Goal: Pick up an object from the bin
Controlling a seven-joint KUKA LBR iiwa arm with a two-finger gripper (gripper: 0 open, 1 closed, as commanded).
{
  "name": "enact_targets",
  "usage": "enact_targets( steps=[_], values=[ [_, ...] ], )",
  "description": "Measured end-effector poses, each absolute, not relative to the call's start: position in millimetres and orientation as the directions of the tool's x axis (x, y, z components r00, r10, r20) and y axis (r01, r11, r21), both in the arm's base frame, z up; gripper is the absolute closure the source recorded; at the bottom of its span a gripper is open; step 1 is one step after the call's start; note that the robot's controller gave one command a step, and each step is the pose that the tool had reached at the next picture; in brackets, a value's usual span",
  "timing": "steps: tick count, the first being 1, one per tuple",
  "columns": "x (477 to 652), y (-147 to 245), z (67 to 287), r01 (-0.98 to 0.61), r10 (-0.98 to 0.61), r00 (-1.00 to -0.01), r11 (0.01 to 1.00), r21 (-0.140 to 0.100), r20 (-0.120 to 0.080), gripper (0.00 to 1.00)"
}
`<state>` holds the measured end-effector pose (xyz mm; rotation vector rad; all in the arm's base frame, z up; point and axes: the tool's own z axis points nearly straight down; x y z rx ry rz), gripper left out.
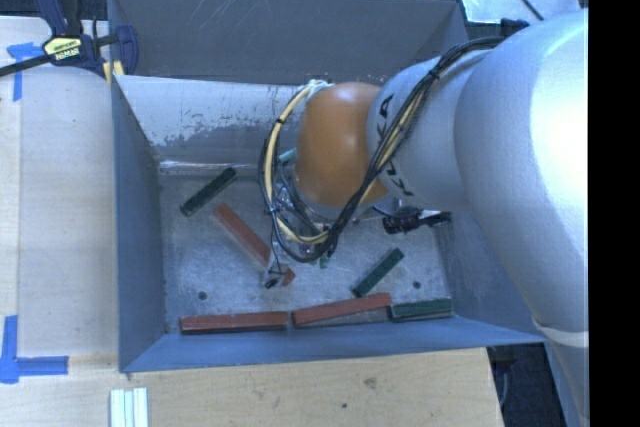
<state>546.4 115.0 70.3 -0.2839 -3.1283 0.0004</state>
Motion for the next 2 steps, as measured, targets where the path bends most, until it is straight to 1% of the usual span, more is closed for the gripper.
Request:
enact_targets(
  steps=[1,2],
  values=[
    [547.2,115,71,0.181,0.181,-0.983,0.983,0.002,-0.002,1.00],
    [558.1,112,223,0.156,0.156,-0.988,0.988,0.004,-0.010,1.00]
  ],
)
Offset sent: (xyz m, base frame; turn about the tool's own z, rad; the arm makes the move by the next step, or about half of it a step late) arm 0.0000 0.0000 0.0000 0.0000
